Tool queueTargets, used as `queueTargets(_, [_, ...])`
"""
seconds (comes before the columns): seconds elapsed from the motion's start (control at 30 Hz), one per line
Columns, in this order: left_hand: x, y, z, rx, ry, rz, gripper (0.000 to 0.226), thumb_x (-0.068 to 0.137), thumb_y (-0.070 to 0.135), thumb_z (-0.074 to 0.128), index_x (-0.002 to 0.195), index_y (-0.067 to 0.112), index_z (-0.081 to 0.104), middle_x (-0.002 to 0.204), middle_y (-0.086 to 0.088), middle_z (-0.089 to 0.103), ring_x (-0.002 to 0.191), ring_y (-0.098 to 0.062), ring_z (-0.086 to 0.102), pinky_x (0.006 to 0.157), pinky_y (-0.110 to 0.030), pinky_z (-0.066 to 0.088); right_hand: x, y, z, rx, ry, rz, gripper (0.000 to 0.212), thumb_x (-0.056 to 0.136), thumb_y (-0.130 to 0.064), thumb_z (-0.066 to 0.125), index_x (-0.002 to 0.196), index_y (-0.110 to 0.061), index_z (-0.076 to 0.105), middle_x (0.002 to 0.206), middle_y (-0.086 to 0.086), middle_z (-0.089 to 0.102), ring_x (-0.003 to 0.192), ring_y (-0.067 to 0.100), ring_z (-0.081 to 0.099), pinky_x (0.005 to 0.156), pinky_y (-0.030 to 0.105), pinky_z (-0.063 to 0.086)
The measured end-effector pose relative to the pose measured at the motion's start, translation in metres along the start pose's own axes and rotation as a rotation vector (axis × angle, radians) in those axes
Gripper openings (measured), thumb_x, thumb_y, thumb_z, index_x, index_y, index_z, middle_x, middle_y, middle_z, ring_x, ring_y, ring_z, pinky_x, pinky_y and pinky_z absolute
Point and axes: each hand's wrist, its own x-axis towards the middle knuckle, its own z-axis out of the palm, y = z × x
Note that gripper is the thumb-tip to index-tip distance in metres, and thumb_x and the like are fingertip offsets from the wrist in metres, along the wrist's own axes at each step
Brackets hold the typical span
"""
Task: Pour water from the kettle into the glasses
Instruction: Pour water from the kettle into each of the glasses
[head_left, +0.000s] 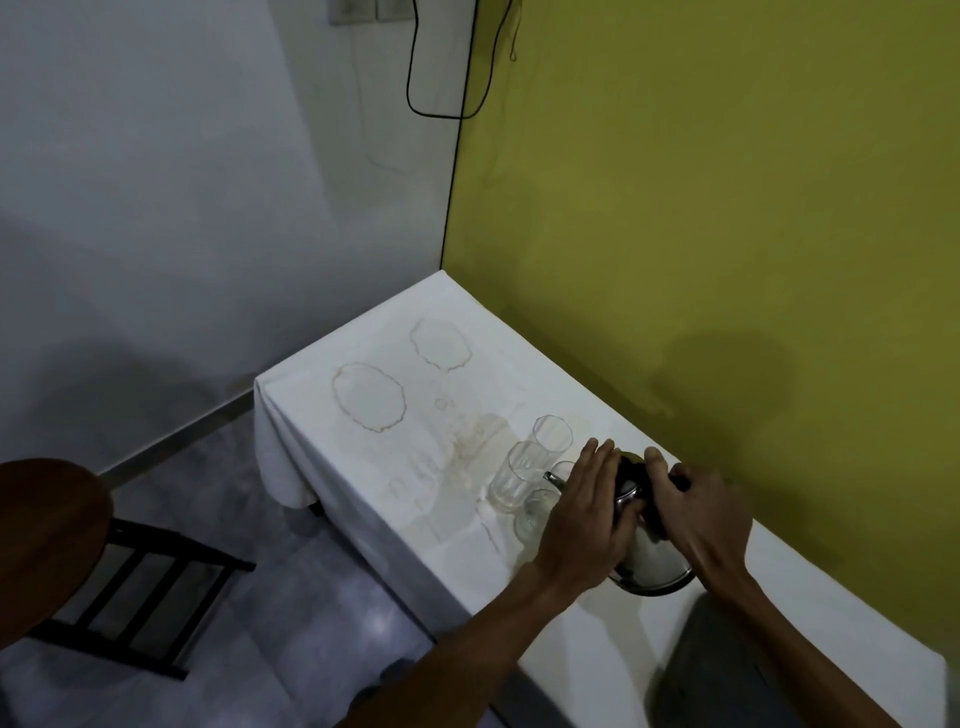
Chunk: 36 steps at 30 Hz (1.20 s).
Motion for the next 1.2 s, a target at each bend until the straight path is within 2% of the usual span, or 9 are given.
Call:
queueTargets(0.23, [0.003, 0.001, 0.0, -0.008, -0.009, -0.009, 0.066, 0.104, 0.046, 0.03, 0.152, 0.001, 0.036, 0.162, -0.014, 0.033, 0.154, -0.023, 0.02, 0.125, -0.035, 0.021, 0.003, -0.002, -0.001, 0.005, -0.002, 0.022, 0.076, 0.086, -0.073, 0.036, 0.049, -0.007, 0.047, 0.044, 0.006, 0.052, 0.051, 0.029, 0.058, 0.066, 0.038, 0.052])
queueTargets(0.43, [0.003, 0.001, -0.001, -0.015, -0.002, -0.002, 0.072, 0.103, 0.054, 0.029, 0.152, 0.002, 0.035, 0.163, -0.012, 0.031, 0.155, -0.02, 0.018, 0.125, -0.029, 0.017, 0.004, -0.005, -0.003, 0.003, 0.016, -0.004, 0.076, 0.087, -0.07, 0.037, 0.048, -0.006, 0.049, 0.041, 0.005, 0.05, 0.047, 0.028, 0.056, 0.061, 0.037, 0.05])
queueTargets(0.67, [0.008, 0.004, 0.0, -0.039, -0.007, 0.005, 0.07, 0.103, 0.051, 0.03, 0.152, 0.0, 0.034, 0.162, -0.013, 0.031, 0.155, -0.021, 0.018, 0.124, -0.036, 0.022, 0.008, -0.009, -0.01, 0.013, 0.011, -0.014, 0.073, 0.086, -0.073, 0.036, 0.043, -0.014, 0.042, 0.04, 0.001, 0.048, 0.047, 0.027, 0.055, 0.059, 0.036, 0.047])
queueTargets(0.87, [0.013, 0.005, 0.001, -0.023, -0.007, 0.017, 0.072, 0.104, 0.052, 0.03, 0.152, 0.0, 0.033, 0.163, -0.013, 0.03, 0.154, -0.022, 0.019, 0.124, -0.037, 0.022, 0.013, -0.01, -0.016, 0.013, 0.022, -0.037, 0.075, 0.086, -0.072, 0.036, 0.046, -0.009, 0.047, 0.041, 0.005, 0.052, 0.045, 0.026, 0.057, 0.057, 0.037, 0.05])
queueTargets(1.03, [0.016, 0.01, 0.002, -0.023, 0.011, 0.017, 0.076, 0.103, 0.056, 0.028, 0.152, -0.001, 0.033, 0.162, -0.014, 0.031, 0.154, -0.023, 0.019, 0.124, -0.039, 0.022, 0.018, -0.01, -0.02, 0.013, 0.036, -0.11, 0.071, 0.088, -0.068, 0.039, 0.044, -0.012, 0.043, 0.038, 0.003, 0.045, 0.038, 0.022, 0.046, 0.051, 0.032, 0.043])
queueTargets(1.2, [0.018, 0.015, 0.003, -0.007, 0.016, 0.001, 0.077, 0.102, 0.058, 0.028, 0.154, 0.001, 0.03, 0.164, -0.013, 0.028, 0.155, -0.022, 0.017, 0.124, -0.038, 0.022, 0.024, -0.01, -0.024, -0.032, 0.055, -0.1, 0.076, 0.087, -0.068, 0.04, 0.049, -0.004, 0.053, 0.042, 0.013, 0.054, 0.042, 0.03, 0.057, 0.053, 0.04, 0.052])
